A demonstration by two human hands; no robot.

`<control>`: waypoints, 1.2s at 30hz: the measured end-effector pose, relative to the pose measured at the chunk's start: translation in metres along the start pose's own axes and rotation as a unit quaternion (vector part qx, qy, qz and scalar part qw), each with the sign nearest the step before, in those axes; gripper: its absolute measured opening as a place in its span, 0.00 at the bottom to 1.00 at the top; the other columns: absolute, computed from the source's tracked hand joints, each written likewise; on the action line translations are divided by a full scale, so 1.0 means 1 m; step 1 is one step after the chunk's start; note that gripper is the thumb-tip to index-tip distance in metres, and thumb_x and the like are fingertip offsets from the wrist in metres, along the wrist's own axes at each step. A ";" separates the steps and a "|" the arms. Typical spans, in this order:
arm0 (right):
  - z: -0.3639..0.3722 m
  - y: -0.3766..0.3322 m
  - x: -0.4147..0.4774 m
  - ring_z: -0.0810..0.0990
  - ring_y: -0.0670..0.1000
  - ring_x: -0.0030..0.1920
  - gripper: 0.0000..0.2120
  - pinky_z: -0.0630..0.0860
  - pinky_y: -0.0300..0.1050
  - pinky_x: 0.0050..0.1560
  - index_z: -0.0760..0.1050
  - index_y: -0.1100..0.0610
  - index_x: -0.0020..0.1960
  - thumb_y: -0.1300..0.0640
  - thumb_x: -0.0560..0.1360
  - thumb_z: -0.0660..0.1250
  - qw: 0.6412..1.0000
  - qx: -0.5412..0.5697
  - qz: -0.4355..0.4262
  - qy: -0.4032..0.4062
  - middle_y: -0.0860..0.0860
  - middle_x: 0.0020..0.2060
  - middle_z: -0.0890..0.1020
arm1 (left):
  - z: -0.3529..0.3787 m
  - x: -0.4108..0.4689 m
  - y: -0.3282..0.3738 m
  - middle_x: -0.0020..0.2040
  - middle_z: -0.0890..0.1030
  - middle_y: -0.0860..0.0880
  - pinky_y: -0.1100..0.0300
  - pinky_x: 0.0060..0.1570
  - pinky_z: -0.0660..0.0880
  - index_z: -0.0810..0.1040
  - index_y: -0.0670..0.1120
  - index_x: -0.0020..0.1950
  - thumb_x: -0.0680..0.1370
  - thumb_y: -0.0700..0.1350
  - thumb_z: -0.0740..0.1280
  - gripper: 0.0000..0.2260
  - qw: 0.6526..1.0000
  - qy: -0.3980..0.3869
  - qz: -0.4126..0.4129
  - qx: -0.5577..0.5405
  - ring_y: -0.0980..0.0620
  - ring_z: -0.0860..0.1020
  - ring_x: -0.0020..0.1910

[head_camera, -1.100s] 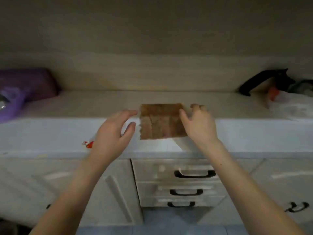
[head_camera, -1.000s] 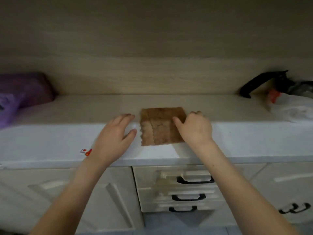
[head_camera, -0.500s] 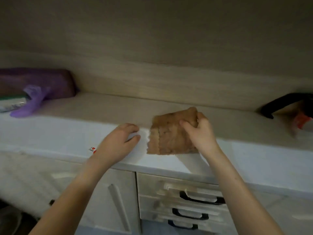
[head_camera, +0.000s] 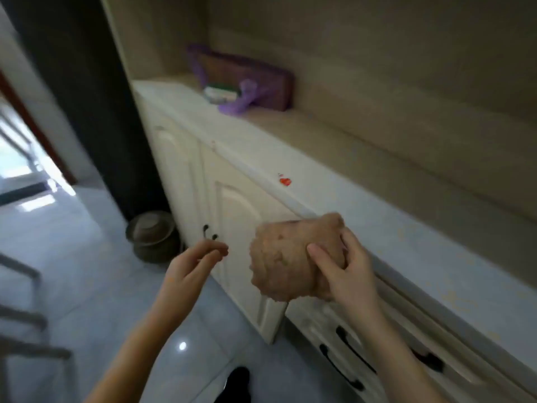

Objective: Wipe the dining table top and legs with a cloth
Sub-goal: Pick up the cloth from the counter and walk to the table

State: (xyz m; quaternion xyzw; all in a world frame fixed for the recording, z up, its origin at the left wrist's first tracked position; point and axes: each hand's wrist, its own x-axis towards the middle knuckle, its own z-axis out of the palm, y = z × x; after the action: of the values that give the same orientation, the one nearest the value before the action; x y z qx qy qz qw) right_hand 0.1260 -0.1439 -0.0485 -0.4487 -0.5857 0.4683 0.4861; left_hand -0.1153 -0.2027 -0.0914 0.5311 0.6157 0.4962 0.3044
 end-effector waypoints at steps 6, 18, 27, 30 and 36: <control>0.058 0.137 -0.060 0.82 0.54 0.50 0.12 0.77 0.35 0.48 0.75 0.56 0.55 0.65 0.73 0.72 0.978 -0.100 0.145 -0.109 0.53 0.48 0.83 | -0.042 -0.164 -0.130 0.41 0.83 0.54 0.59 0.46 0.75 0.81 0.51 0.43 0.69 0.56 0.62 0.12 0.952 0.112 -0.285 0.009 0.56 0.80 0.43; 0.180 0.230 -0.091 0.79 0.56 0.56 0.20 0.72 0.45 0.55 0.72 0.65 0.66 0.64 0.75 0.70 0.910 -0.242 0.220 -0.254 0.58 0.55 0.80 | -0.089 -0.345 -0.243 0.41 0.81 0.42 0.56 0.40 0.71 0.80 0.42 0.44 0.80 0.38 0.60 0.10 0.732 0.380 -0.551 -0.129 0.44 0.77 0.41; 0.297 0.222 -0.007 0.81 0.55 0.52 0.15 0.76 0.33 0.44 0.75 0.61 0.61 0.63 0.75 0.70 0.919 -0.238 0.186 -0.252 0.56 0.49 0.82 | -0.195 -0.260 -0.280 0.38 0.81 0.44 0.59 0.37 0.70 0.79 0.46 0.41 0.77 0.41 0.64 0.07 0.764 0.365 -0.516 -0.129 0.47 0.76 0.38; 0.314 0.219 0.024 0.80 0.55 0.52 0.16 0.74 0.43 0.51 0.74 0.61 0.62 0.62 0.75 0.70 0.924 -0.243 0.189 -0.225 0.54 0.48 0.81 | -0.222 -0.213 -0.285 0.39 0.82 0.47 0.60 0.37 0.71 0.80 0.47 0.42 0.74 0.46 0.63 0.07 0.798 0.329 -0.491 -0.119 0.50 0.77 0.37; 0.358 0.237 0.098 0.79 0.56 0.53 0.17 0.71 0.46 0.55 0.74 0.63 0.63 0.64 0.75 0.70 0.927 -0.259 0.206 -0.176 0.58 0.52 0.80 | -0.266 -0.120 -0.314 0.40 0.82 0.46 0.61 0.40 0.71 0.80 0.42 0.47 0.73 0.47 0.63 0.11 0.808 0.311 -0.482 -0.134 0.51 0.78 0.39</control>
State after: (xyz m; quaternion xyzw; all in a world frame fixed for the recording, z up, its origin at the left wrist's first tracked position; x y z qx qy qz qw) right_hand -0.2238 -0.0505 -0.2993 -0.5797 -0.6575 0.4620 0.1350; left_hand -0.4358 -0.3767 -0.3169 -0.0632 0.7819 0.5016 0.3648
